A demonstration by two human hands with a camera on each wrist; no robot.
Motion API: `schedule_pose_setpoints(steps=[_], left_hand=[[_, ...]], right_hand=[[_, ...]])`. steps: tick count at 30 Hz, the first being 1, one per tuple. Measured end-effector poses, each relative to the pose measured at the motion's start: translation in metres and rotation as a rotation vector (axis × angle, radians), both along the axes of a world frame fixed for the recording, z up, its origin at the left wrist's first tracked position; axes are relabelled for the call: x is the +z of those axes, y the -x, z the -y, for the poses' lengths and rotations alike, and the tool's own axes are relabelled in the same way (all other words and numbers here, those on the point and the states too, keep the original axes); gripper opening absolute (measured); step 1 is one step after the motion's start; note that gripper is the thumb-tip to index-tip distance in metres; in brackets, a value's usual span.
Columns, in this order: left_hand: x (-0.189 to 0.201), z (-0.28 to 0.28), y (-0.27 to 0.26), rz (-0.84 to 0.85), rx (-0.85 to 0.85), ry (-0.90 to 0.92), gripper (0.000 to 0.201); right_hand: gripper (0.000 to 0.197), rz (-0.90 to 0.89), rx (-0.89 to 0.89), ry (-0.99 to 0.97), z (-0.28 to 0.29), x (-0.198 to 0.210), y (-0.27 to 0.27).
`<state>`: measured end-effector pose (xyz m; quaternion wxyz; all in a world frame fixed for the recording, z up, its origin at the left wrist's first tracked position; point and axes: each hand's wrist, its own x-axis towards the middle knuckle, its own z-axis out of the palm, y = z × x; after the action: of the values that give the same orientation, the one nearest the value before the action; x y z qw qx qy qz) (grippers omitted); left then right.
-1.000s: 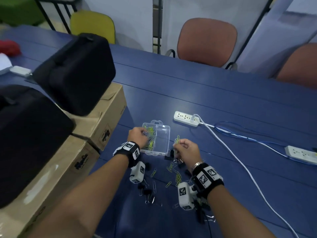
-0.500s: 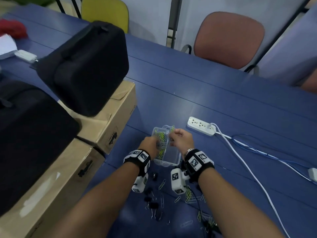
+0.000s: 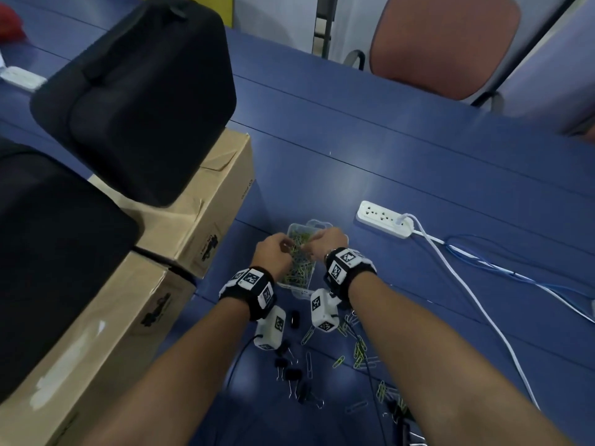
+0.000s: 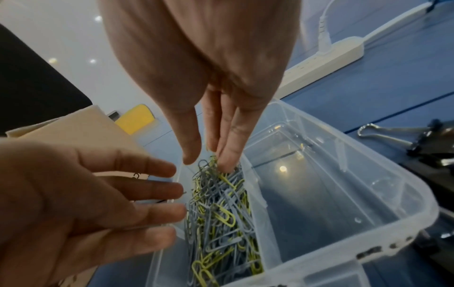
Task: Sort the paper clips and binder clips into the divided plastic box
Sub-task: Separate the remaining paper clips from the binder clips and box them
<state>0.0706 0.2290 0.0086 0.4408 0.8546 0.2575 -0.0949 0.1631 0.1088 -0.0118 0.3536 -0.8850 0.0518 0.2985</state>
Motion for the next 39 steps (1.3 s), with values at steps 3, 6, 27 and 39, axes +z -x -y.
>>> schedule_pose_setpoints(steps=[3, 6, 27, 39], left_hand=[[0.001, 0.001, 0.0, 0.02, -0.002, -0.014, 0.032], [0.003, 0.008, 0.001, 0.071, -0.012, -0.071, 0.029], [-0.027, 0.127, 0.095, -0.319, -0.94, -0.576, 0.059], [-0.033, 0.183, 0.094, -0.059, -0.745, -0.083, 0.015]], right_hand=[[0.013, -0.042, -0.041, -0.093, 0.006, 0.012, 0.001], [0.018, -0.135, -0.186, -0.321, 0.024, 0.03, 0.008], [0.017, 0.046, -0.259, -0.249, 0.214, 0.011, 0.164], [0.02, 0.059, -0.296, -0.2, 0.245, 0.003, 0.179]])
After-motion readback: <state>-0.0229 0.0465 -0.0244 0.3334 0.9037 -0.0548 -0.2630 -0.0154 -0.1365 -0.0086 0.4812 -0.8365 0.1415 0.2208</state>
